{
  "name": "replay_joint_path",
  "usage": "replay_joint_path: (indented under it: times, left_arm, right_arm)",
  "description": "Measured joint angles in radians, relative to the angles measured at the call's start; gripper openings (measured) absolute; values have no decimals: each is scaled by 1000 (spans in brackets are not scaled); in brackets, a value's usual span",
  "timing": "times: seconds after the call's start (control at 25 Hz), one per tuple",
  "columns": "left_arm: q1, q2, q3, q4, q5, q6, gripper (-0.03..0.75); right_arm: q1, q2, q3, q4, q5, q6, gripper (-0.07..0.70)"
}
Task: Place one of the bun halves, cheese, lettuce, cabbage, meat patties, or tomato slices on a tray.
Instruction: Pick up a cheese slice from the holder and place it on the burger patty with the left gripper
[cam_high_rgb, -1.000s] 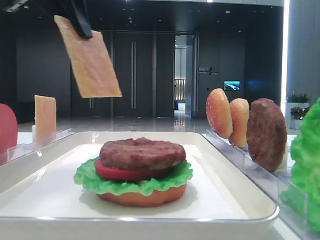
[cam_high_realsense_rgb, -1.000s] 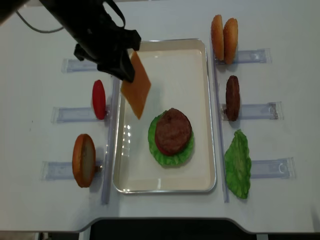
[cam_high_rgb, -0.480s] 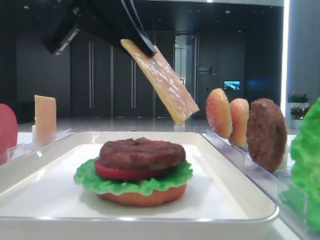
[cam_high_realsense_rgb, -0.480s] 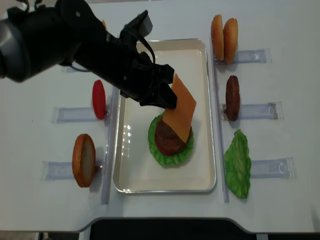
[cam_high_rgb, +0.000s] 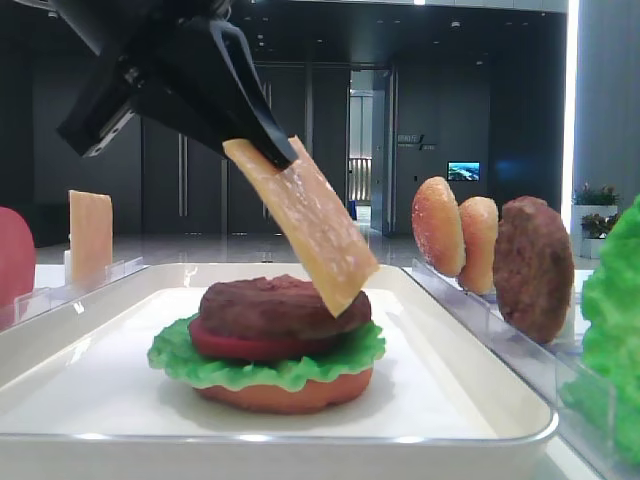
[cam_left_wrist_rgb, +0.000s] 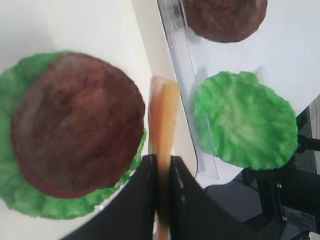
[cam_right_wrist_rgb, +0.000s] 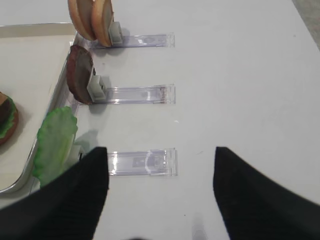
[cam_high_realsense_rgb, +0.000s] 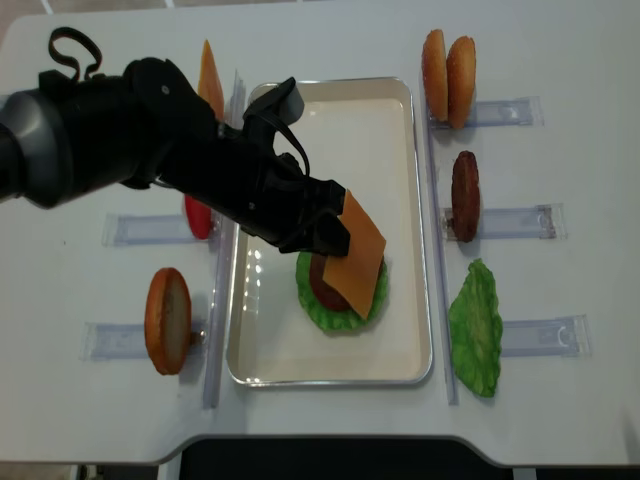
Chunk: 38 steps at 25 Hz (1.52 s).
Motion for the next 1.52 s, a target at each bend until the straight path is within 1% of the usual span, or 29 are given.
replay_joint_path:
  times: [0.08,0.16,0.68,0.88,1.12,1.4,1.52]
  left_arm:
    - [0,0,0,-17,-25,20,32]
    - [0,0,0,-24,-35,29,32]
    - [0,0,52,-26,-79,38,32]
    - [0,0,55,-6,-115,39,32]
    - [0,0,58,13,-122,39,32]
    - [0,0,58,31,-147,39,32]
    - [0,0,58,33,-151,39,33]
  right_arm:
    - [0,0,0,0,0,0,434]
    - [0,0,0,0,0,0,434]
    - [0,0,0,0,-2,0,434]
    - [0,0,0,0,-3,0,434]
    - [0,0,0,0,-3,0,434]
    - [0,0,0,0,-3,0,434]
    - [0,0,0,0,-3,0,434]
